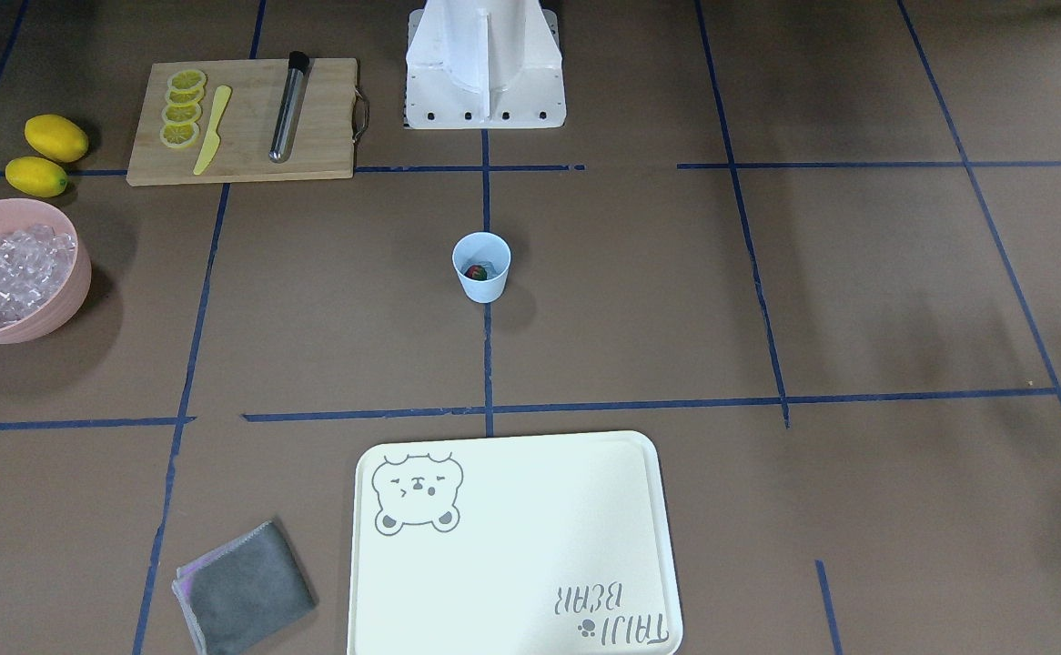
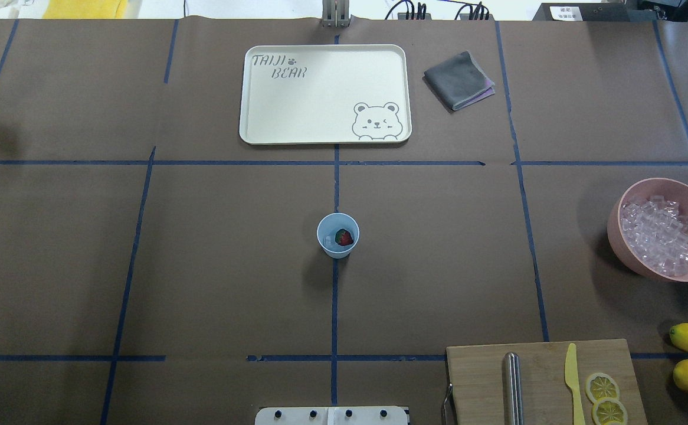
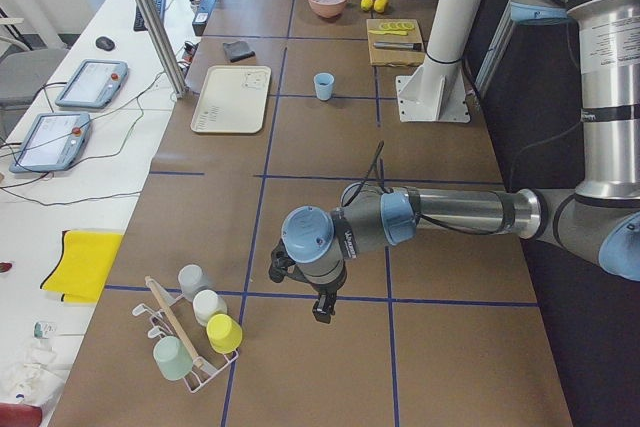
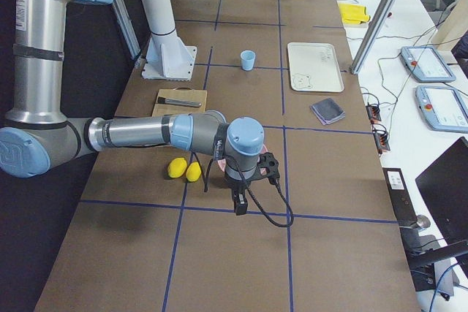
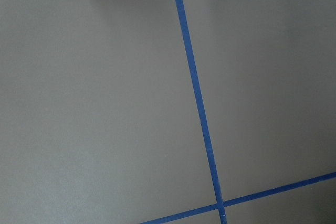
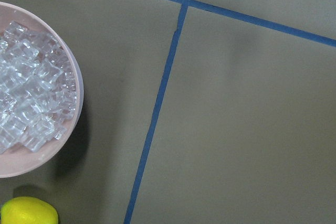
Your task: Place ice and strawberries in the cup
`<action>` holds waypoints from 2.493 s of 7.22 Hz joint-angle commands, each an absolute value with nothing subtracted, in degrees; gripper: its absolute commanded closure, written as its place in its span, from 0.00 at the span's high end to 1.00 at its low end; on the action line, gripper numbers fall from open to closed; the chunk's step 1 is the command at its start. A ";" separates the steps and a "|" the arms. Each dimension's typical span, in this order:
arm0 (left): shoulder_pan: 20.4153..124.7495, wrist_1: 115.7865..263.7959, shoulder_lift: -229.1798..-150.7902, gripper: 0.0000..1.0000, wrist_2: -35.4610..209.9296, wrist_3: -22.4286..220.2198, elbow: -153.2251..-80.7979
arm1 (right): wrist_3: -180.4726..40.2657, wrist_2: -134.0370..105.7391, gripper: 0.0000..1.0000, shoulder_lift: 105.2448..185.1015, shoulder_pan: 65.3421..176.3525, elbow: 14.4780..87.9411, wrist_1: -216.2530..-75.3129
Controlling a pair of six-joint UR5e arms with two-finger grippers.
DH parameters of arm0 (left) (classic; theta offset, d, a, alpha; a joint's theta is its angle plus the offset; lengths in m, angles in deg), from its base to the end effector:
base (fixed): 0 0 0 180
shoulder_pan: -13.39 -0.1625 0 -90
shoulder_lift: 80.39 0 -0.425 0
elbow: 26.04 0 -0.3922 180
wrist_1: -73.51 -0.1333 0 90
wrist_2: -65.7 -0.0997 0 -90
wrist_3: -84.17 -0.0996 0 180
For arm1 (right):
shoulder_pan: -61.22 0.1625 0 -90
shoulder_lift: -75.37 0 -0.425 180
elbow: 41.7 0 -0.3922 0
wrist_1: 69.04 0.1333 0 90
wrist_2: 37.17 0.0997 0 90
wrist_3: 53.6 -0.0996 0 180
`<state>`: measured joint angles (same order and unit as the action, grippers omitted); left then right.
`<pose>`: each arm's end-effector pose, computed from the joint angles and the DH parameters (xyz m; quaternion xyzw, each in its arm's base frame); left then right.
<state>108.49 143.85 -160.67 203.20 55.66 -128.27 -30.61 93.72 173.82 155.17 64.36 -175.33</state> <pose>-0.0948 -0.3886 0.6579 -0.0155 0.4207 0.1248 0.8984 0.0964 -0.4078 0.6204 0.0122 -0.3552 -0.1285 0.9258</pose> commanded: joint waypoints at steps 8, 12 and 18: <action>108.22 151.47 -161.95 1.00 196.57 70.72 -129.49 | -30.66 93.79 1.00 173.98 155.17 64.47 -175.30; 108.13 151.12 -161.43 1.00 196.48 70.63 -130.46 | -30.49 94.40 1.00 174.42 155.17 64.30 -175.30; 107.78 151.12 -161.34 1.00 196.04 70.72 -130.55 | -30.57 95.02 1.00 174.33 155.17 65.51 -175.30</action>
<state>108.02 151.07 -161.33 196.21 70.66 -130.88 -30.48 94.92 174.27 155.17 64.40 -175.29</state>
